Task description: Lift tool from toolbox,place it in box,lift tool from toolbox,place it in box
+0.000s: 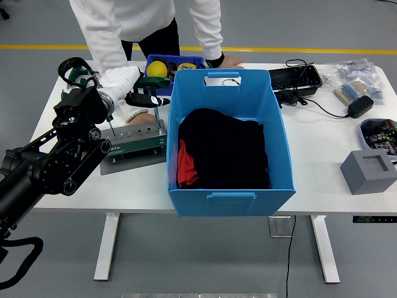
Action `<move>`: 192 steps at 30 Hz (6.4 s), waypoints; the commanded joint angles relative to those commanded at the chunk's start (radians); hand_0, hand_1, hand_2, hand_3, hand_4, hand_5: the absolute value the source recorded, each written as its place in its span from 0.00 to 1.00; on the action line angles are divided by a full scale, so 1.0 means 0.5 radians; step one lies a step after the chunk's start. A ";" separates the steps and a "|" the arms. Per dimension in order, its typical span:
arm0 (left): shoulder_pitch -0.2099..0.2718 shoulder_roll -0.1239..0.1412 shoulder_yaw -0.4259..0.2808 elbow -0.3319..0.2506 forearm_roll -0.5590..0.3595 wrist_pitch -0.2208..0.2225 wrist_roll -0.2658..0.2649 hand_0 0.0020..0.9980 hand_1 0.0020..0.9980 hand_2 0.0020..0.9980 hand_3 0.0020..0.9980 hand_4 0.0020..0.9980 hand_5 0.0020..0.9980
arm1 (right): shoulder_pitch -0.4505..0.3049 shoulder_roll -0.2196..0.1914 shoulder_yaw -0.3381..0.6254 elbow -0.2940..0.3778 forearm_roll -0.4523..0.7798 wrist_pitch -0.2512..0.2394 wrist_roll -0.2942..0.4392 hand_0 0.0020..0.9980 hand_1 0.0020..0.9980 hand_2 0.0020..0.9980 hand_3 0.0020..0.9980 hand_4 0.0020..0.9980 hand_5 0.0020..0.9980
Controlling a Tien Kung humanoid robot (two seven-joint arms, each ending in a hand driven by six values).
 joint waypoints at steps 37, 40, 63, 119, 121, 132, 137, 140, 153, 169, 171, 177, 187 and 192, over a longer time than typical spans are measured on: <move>-0.059 0.031 0.125 0.125 -0.182 0.277 -0.131 0.08 0.00 0.01 0.02 1.00 0.74 | -0.016 -0.001 0.030 0.003 -0.046 -0.004 -0.014 0.63 0.61 0.68 0.55 0.77 0.67; -0.090 0.058 0.153 0.125 -0.194 0.311 -0.170 0.07 0.00 0.01 0.01 1.00 0.80 | -0.018 -0.001 0.036 0.003 -0.053 -0.006 -0.017 0.63 0.61 0.68 0.55 0.77 0.67; -0.329 0.236 0.380 0.056 -0.201 0.430 -0.462 0.05 0.00 0.00 0.00 0.76 0.60 | -0.010 -0.004 0.030 -0.003 -0.029 0.001 -0.013 0.63 0.61 0.68 0.55 0.77 0.67; -0.567 0.184 1.098 -0.425 -0.656 0.315 -0.772 0.05 0.00 0.00 0.00 0.73 0.52 | -0.012 -0.013 0.050 -0.004 -0.062 0.000 -0.021 0.63 0.61 0.68 0.55 0.77 0.67; -0.574 0.162 1.134 -0.379 -0.682 0.268 -0.775 0.05 0.00 0.00 0.00 0.73 0.52 | -0.012 -0.015 0.050 -0.004 -0.067 0.001 -0.021 0.63 0.61 0.68 0.55 0.77 0.67; -0.620 0.060 1.147 -0.106 -0.811 -0.118 -0.718 0.19 0.10 0.15 0.18 0.79 0.55 | -0.010 -0.021 0.067 -0.005 -0.108 0.003 -0.030 0.63 0.61 0.68 0.55 0.77 0.67; -0.642 0.014 1.156 0.039 -0.932 -0.231 -0.705 0.24 0.14 0.22 0.29 0.86 0.63 | 0.006 -0.029 0.075 -0.005 -0.135 0.008 -0.037 0.63 0.61 0.68 0.55 0.77 0.67; -0.659 -0.024 1.166 0.119 -0.958 -0.258 -0.716 0.24 0.14 0.22 0.29 0.86 0.63 | 0.019 -0.035 0.079 -0.005 -0.148 0.010 -0.039 0.63 0.61 0.68 0.55 0.77 0.67; -0.722 -0.156 1.159 0.275 -1.014 0.088 -0.992 0.46 0.51 0.61 0.67 0.94 0.64 | 0.040 -0.047 0.089 0.000 -0.177 0.003 -0.039 0.63 0.61 0.68 0.55 0.77 0.67; -0.712 -0.146 0.897 0.205 -0.823 0.468 -1.061 0.62 0.65 0.75 0.78 0.98 0.61 | 0.048 -0.057 0.085 0.005 -0.175 -0.009 -0.025 0.63 0.60 0.67 0.55 0.77 0.67; -0.675 -0.121 0.842 0.174 -0.756 0.462 -1.036 0.62 0.65 0.75 0.78 0.98 0.61 | 0.044 -0.055 0.078 0.005 -0.160 -0.010 -0.020 0.63 0.60 0.67 0.55 0.77 0.67; -0.511 -0.001 0.654 0.041 -0.570 0.385 -0.936 0.58 0.62 0.70 0.74 0.98 0.62 | 0.025 -0.045 0.066 0.005 -0.119 -0.013 -0.008 0.63 0.60 0.67 0.55 0.77 0.67; -0.235 0.215 0.347 -0.174 -0.459 0.371 -0.812 0.43 0.45 0.55 0.70 0.96 0.62 | 0.003 -0.026 0.058 0.005 -0.091 -0.020 -0.005 0.63 0.60 0.67 0.55 0.77 0.67; -0.211 0.376 0.418 -0.226 -0.353 0.261 -0.818 0.48 0.50 0.60 0.66 0.96 0.63 | -0.008 -0.018 0.057 0.006 -0.081 -0.023 -0.005 0.63 0.60 0.67 0.55 0.77 0.67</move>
